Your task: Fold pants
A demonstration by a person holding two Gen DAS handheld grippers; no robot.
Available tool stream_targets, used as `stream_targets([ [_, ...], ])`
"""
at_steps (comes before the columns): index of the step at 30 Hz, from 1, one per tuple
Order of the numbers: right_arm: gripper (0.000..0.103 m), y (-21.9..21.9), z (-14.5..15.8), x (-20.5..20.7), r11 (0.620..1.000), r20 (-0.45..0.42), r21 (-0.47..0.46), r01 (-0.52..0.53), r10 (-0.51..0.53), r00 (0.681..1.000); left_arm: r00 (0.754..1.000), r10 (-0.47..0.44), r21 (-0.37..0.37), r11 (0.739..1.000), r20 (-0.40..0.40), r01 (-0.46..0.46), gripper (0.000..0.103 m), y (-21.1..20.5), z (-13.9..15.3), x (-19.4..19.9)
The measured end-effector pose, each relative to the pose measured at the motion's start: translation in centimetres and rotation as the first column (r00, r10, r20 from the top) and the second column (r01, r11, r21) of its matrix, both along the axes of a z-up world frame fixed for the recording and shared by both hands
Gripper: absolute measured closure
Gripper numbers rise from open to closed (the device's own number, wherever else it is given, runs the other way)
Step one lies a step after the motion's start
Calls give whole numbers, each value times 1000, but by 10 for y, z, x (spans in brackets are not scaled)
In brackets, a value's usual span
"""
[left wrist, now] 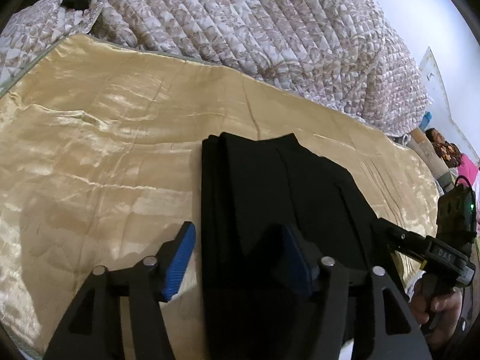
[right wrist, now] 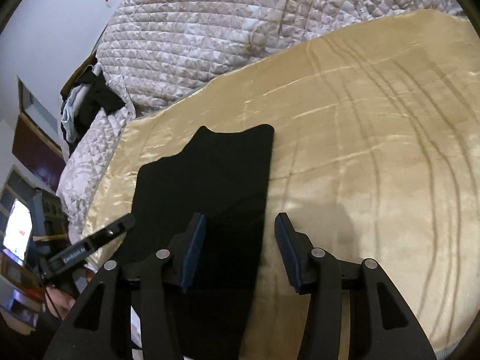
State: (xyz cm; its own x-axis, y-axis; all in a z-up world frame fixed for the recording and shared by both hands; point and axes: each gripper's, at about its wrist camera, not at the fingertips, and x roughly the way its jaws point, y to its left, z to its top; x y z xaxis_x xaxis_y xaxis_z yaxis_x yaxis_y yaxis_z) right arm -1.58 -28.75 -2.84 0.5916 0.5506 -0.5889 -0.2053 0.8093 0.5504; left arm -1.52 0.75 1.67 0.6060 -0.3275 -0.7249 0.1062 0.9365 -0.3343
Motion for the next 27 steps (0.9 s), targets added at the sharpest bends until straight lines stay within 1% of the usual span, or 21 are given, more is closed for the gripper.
stream_targets([
  [3,54,1,-3,4,1000,-5,26,-9,9,1000,1000,6,-15,1000,-8,-6,38,1,-2,1],
  [8,54,6,-2,-3,999,1,26,-40,40,999,999,-30,-18,999,-12,30,39,-6,-2,-11],
  [11,54,6,-3,-8,998,0,46,-52,53,999,999,-36,-22,999,-15,36,39,-5,-1,-15],
  [14,54,6,-4,-7,997,-1,52,-57,57,998,999,-42,-5,999,-11,42,39,-9,-2,-9],
  [17,57,11,-4,4,997,-3,50,-55,55,998,999,-48,12,999,-1,48,39,-15,-2,2],
  [20,69,12,-7,14,998,-6,54,-36,36,999,999,-49,19,999,9,48,50,-18,0,0],
  [21,73,11,-8,15,997,-12,65,-29,30,999,998,-55,29,998,17,54,57,-21,2,-2],
  [22,75,10,-7,14,997,-13,71,-22,23,1000,998,-60,41,997,27,59,63,-23,4,-3],
  [24,82,12,-4,11,998,-5,56,-19,19,1000,997,-71,64,996,44,68,69,-29,10,-6],
  [27,86,14,3,7,999,9,47,-16,15,1000,996,-72,85,994,59,66,75,-34,20,-9],
])
